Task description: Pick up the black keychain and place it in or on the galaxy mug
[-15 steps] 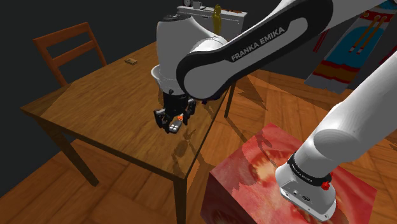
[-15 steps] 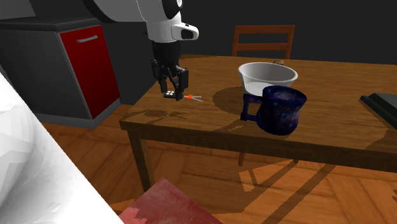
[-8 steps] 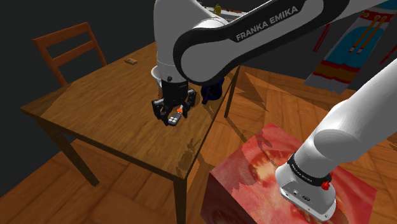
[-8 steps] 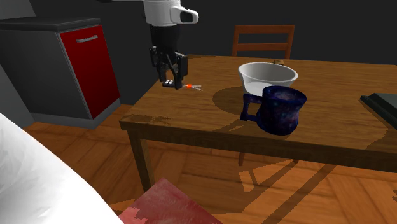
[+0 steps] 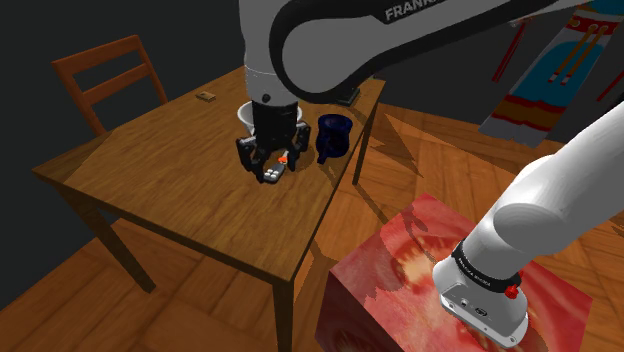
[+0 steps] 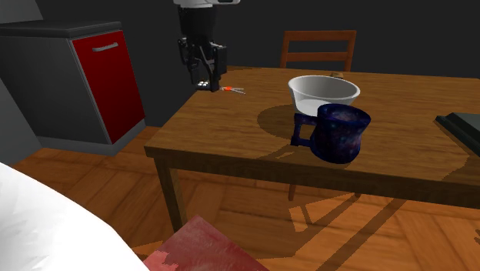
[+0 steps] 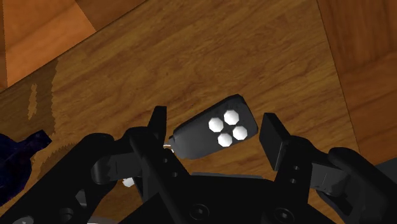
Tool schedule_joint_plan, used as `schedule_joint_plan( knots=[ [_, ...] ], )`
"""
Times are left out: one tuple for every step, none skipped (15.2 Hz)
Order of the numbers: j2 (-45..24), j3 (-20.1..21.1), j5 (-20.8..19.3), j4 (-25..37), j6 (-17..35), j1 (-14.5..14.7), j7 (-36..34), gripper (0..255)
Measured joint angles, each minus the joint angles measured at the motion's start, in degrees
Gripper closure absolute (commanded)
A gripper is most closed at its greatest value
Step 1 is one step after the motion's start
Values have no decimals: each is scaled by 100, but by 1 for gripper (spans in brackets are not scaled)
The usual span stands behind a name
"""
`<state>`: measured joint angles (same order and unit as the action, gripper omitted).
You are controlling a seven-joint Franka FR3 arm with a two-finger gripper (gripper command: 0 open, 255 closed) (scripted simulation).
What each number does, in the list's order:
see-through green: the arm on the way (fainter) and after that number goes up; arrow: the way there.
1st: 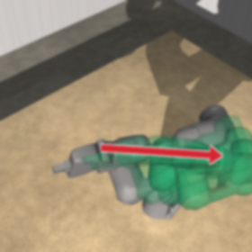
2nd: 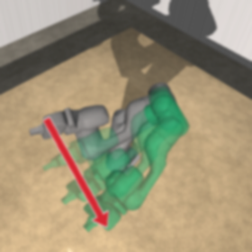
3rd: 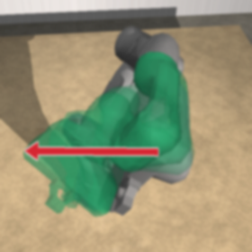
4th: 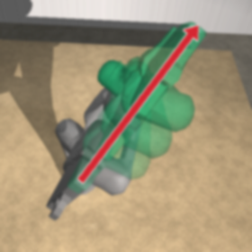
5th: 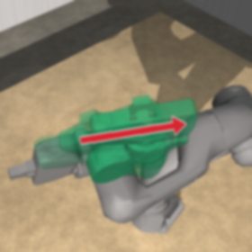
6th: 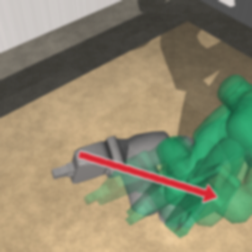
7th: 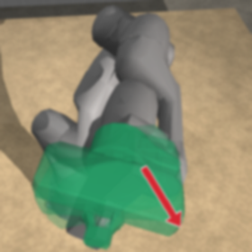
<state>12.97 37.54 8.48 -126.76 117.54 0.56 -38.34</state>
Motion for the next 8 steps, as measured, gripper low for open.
schedule_joint_plan(
  knots=[
    [24, -11, 7, 67, -88, 1, 3, 255],
    [40, -18, 12, 130, -165, 2, 2, 255],
    [77, -37, 28, 161, -229, 3, 23, 255],
    [97, -53, 33, 219, -305, 1, 35, 255],
    [126, -72, 41, 291, -402, -1, 49, 255],
    [131, -81, 37, 366, -482, -5, 49, 255],
    [152, -88, 44, 428, -561, -2, 46, 255],
    [162, -97, 45, 489, -632, -3, 48, 255]
  ],
)
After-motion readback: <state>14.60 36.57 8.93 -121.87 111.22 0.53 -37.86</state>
